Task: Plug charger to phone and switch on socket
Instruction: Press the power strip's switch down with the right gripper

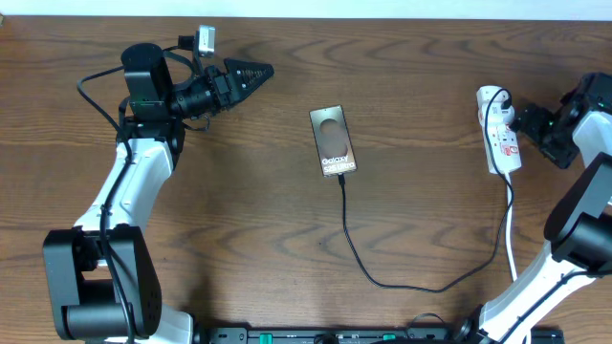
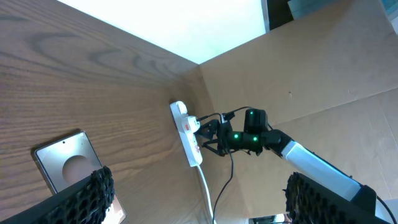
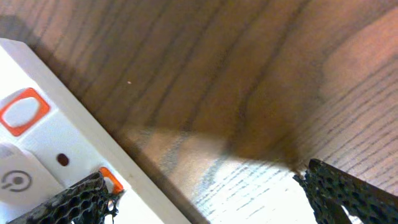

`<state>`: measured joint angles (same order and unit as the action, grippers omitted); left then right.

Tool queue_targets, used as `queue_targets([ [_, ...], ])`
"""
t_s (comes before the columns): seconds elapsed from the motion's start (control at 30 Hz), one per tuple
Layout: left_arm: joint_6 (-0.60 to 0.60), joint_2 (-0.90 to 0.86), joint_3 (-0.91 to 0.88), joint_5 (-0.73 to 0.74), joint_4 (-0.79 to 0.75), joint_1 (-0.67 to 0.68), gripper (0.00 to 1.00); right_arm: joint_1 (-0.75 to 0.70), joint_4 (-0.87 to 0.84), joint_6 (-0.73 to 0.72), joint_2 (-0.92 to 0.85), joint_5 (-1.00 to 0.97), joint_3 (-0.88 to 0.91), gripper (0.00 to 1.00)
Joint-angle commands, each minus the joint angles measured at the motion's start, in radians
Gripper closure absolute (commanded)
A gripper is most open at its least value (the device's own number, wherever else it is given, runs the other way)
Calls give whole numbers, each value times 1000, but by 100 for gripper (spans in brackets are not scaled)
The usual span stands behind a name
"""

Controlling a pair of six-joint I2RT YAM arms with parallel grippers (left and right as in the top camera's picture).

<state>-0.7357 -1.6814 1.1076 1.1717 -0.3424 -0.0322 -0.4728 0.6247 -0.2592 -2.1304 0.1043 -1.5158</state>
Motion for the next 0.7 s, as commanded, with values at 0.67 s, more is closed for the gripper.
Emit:
queue_targets([
  [0.67, 3, 11, 8, 1, -3, -3, 11, 48, 2, 45, -23, 72, 58, 1],
])
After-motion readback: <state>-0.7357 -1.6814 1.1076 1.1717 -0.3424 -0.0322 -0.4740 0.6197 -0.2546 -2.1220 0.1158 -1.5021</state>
